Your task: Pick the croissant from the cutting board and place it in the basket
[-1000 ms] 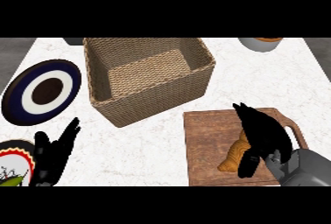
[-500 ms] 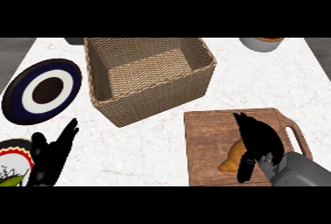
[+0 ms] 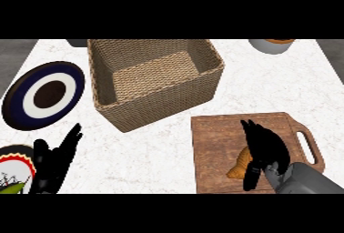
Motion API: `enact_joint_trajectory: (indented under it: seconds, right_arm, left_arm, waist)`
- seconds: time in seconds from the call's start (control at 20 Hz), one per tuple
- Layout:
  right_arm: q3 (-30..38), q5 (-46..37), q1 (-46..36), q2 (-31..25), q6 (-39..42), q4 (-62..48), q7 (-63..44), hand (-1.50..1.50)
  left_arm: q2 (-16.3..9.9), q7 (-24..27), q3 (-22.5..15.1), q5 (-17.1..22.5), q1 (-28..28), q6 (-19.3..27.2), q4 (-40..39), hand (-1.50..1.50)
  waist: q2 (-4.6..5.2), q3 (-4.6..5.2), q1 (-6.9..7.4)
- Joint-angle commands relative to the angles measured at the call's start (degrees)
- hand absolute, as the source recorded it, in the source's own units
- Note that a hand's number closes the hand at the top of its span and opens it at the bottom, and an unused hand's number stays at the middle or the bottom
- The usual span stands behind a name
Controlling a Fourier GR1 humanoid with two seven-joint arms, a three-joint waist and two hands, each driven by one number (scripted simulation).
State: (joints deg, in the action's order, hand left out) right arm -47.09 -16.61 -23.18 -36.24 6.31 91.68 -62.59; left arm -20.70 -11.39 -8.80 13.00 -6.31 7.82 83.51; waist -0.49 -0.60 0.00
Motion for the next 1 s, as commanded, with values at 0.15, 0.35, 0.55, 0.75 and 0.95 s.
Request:
enact_joint_trajectory:
  seconds: [0.15,0.35,0.55,0.75,0.95]
  right_arm:
    - [1.05,-3.20,1.11,3.47,2.19,-4.09,-2.81,1.50]
    - [-0.07,-7.06,1.03,0.64,4.31,-2.63,2.07,1.50]
    - [-2.41,-10.80,0.67,2.28,5.93,-2.44,0.43,1.50]
    - [0.55,-11.73,1.38,2.56,6.49,-5.08,5.04,1.50]
    - [-11.68,-19.14,-4.36,20.28,5.51,0.08,-1.26,1.50]
  left_arm:
    - [2.44,-1.99,-1.12,-0.99,0.02,-0.35,-4.07,0.00]
    - [1.36,-3.14,0.49,-0.64,-1.13,-0.60,-2.10,0.00]
    - [4.49,-2.03,-1.08,-1.85,-0.28,0.11,-4.89,0.00]
    - [2.10,-1.75,1.49,-0.89,-1.86,-2.38,-3.42,0.00]
    - [2.54,-1.84,0.36,-1.72,-0.03,-2.33,-3.69,0.00]
  waist:
    - [0.55,0.62,0.06]
    - [0.46,0.61,0.12]
    - [0.49,0.65,-0.02]
    - [0.48,0.62,0.19]
    - [0.55,0.76,2.10]
